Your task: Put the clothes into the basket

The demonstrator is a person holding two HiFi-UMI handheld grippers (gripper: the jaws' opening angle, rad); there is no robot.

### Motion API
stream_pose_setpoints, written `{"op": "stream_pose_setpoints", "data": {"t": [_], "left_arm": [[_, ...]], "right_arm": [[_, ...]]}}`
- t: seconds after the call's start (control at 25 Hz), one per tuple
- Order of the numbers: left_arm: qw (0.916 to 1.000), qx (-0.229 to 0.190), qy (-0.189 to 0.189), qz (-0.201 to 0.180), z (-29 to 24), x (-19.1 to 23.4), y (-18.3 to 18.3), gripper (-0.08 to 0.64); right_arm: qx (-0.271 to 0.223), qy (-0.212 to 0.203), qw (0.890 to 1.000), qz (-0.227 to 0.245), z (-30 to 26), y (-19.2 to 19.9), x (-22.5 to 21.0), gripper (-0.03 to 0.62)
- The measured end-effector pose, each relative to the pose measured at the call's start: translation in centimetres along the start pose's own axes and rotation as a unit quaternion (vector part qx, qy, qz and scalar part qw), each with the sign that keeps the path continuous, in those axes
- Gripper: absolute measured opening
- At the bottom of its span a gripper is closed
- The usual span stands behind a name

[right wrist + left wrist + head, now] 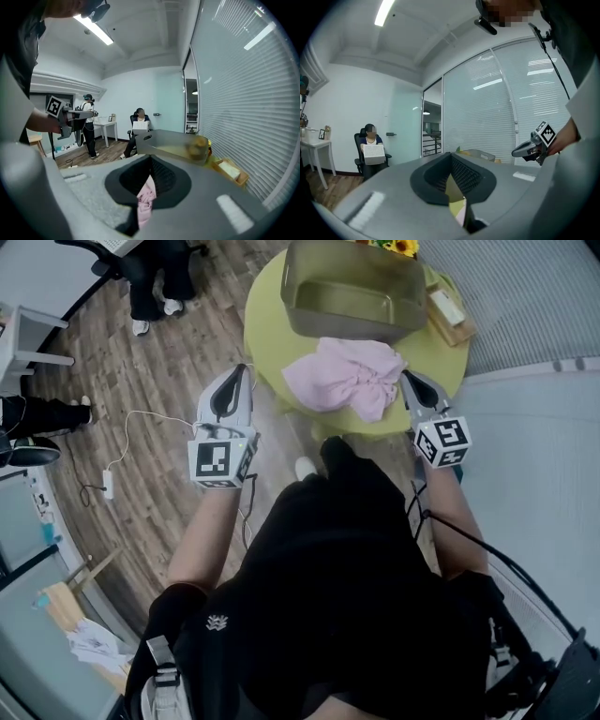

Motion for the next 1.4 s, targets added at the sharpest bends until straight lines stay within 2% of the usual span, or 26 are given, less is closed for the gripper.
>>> {"op": "stream_pose_setpoints", "data": {"t": [0.24,0.52,0.8,0.92,1.04,1.2,1.4], "left_arm": [[0.9999,0.002,-0.014,-0.004,-1.9,0.2,-1.0,0.005],[0.9989,0.034,-0.032,0.006,-8.8,-0.3,1.6,0.005],[0.9977,0.054,-0.04,-0.008,-13.8,-1.7,2.5,0.005],[0.9966,0.067,-0.047,-0.011,-14.9,-2.3,3.5,0.005],[0.9956,0.077,-0.054,-0.008,-15.6,-2.0,4.4,0.005],[0.9953,0.09,-0.035,-0.007,-16.3,-0.9,6.0,0.005],[0.9953,0.095,-0.019,-0.004,-18.4,1.5,7.3,0.005]], "right_arm": [[0.007,-0.027,1.0,0.01,-2.7,0.0,-1.3,0.002],[0.019,-0.08,0.997,0.014,-8.1,2.2,-5.2,0.028],[0.047,-0.102,0.994,0.02,-10.8,5.0,-8.4,0.166],[0.067,-0.116,0.991,0.017,-12.0,6.4,-8.7,0.244],[0.078,-0.121,0.989,0.02,-13.2,7.2,-8.5,0.355],[0.108,-0.127,0.986,0.012,-14.3,7.9,-7.5,0.385],[0.131,-0.098,0.986,0.014,-16.3,9.0,-7.4,0.402]]}}
Point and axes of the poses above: the fingertips, and each gripper's own axes: z backward along the fingers, x to its left, y out of its underside, the point moved 10 cm from there along z, backward along the fingers, and after that the axes turned 3 degrees about x, right-handed, at the moved point
